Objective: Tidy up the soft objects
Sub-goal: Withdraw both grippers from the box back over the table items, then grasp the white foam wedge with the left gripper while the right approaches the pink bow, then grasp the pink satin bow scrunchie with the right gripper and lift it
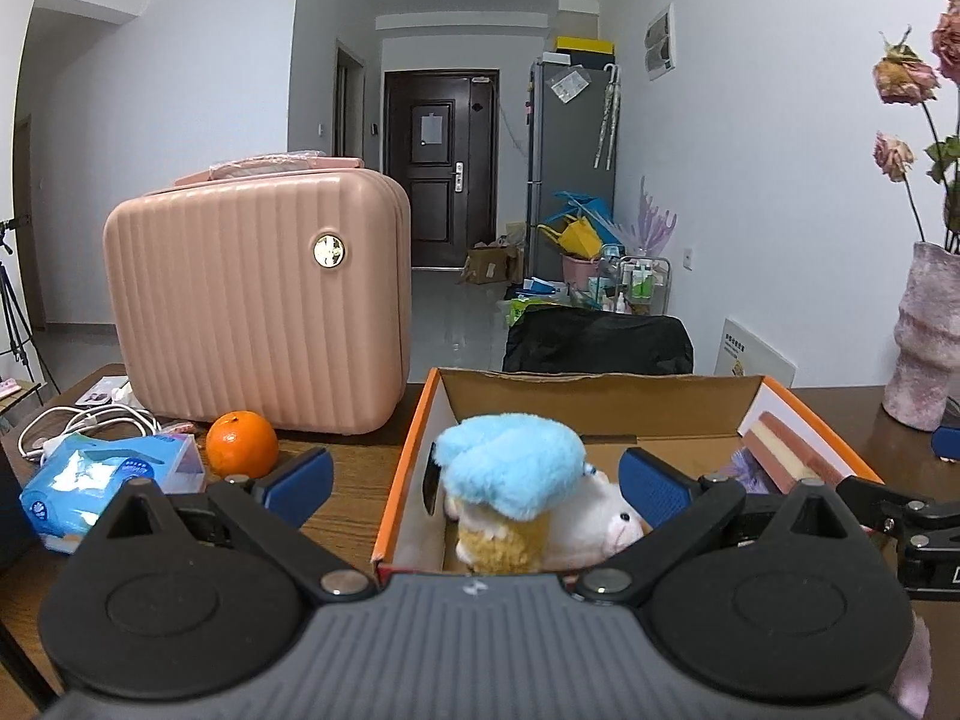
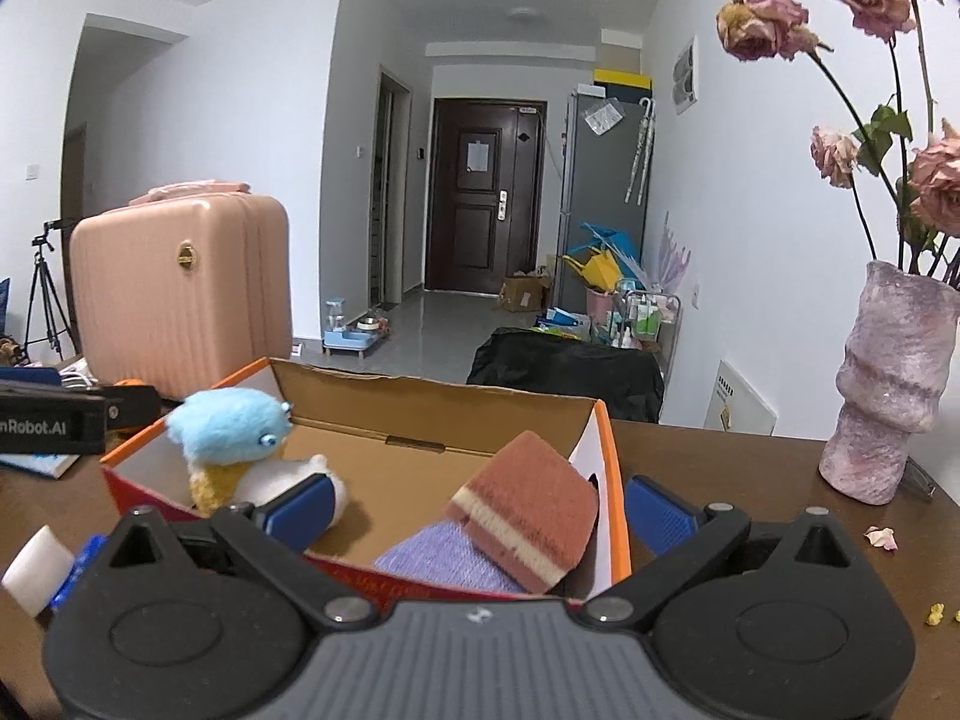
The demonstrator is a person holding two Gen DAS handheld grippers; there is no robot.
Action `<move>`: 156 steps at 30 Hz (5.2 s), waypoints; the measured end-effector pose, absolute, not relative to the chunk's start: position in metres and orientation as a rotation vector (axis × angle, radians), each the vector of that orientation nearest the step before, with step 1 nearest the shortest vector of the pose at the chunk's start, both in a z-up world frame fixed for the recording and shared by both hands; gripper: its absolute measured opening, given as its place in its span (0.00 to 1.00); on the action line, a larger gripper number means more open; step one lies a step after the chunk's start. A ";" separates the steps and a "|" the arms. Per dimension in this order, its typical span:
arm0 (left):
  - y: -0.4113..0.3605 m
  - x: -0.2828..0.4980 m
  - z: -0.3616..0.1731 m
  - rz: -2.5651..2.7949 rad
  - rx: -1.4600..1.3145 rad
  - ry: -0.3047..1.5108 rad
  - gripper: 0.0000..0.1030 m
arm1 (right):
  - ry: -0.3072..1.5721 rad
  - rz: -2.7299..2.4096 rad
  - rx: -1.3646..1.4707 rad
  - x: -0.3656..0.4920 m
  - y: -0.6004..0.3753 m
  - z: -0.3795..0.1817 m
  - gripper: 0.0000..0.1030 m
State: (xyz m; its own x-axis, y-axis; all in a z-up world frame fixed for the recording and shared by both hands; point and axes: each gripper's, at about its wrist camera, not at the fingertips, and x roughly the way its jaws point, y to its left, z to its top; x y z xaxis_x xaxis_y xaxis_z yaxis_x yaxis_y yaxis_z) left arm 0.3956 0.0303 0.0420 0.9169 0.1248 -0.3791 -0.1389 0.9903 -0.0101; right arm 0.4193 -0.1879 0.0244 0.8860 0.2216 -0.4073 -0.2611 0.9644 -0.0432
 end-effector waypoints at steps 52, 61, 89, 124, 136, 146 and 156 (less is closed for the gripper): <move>-0.005 0.270 0.000 -0.069 -0.005 0.580 1.00 | 0.505 0.247 -0.063 0.273 -0.229 -0.006 1.00; -0.010 0.269 -0.006 -0.073 0.001 0.604 1.00 | 0.505 0.251 -0.058 0.271 -0.231 -0.007 1.00; -0.043 0.311 -0.041 -0.143 0.070 0.729 0.57 | 0.526 0.212 -0.030 0.279 -0.236 -0.013 1.00; -0.011 0.274 0.000 -0.084 0.021 0.535 0.31 | 0.463 0.303 -0.068 0.277 -0.203 -0.025 0.93; -0.001 0.272 0.001 -0.069 0.005 0.522 0.31 | 0.439 0.356 -0.133 0.286 -0.165 -0.025 0.67; 0.013 0.272 0.003 -0.045 -0.010 0.516 0.31 | 0.514 0.373 -0.121 0.319 -0.149 -0.029 0.48; 0.022 0.275 0.002 -0.027 -0.025 0.526 0.31 | 0.629 0.323 -0.151 0.348 -0.134 -0.044 0.46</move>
